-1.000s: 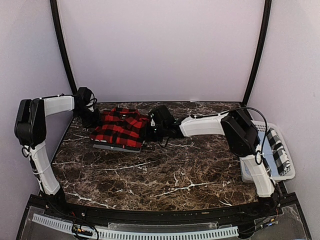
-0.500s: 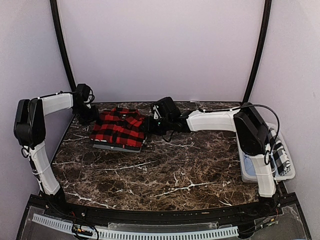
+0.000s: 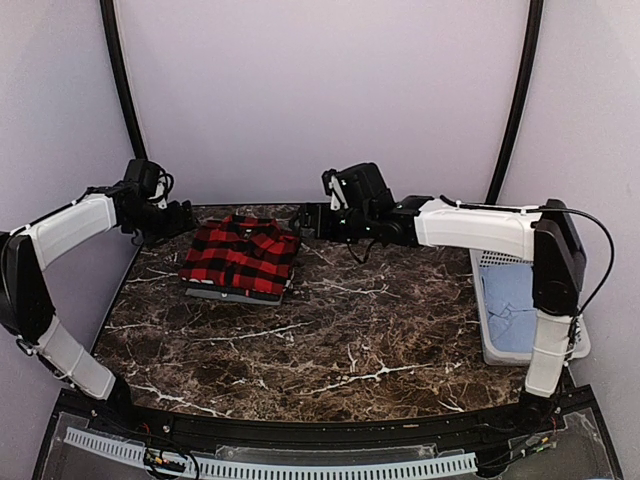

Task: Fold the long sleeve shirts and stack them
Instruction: Move the square-folded shirt to the corner of the board.

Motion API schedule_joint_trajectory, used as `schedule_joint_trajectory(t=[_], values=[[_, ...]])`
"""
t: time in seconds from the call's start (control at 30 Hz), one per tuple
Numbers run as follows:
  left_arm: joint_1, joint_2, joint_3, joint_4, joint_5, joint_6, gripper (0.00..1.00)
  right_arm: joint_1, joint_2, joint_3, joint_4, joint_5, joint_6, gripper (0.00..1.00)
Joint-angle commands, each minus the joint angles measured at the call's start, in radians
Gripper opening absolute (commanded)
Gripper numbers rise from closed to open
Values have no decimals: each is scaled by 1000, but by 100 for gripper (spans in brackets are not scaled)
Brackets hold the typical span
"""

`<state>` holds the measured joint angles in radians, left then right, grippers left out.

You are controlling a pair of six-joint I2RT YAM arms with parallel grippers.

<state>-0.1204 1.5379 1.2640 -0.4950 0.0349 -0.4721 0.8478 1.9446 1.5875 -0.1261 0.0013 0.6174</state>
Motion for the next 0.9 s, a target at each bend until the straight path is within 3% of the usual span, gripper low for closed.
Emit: schedule_joint_trajectory(t=[0.0,0.1,0.43,0.67,0.87], values=[[-4,-130,-137,49,82,-64,94,-8,-94,-71,-13,80,-58,99],[-42,-206,-209,57,106,-98,95,-9,-147,-106,-32,116,-79,99],[-286,-345,-465,68,-6,-240,96,-10,-305,-253,-35,253,-113,99],[-429,-270,-544,162,-89,-314,95,-11,-387,-369,-13,302,-88,99],[-537,-136,-493,210,-133,-373,92,-12,-437,-425,-19,338,-82,99]])
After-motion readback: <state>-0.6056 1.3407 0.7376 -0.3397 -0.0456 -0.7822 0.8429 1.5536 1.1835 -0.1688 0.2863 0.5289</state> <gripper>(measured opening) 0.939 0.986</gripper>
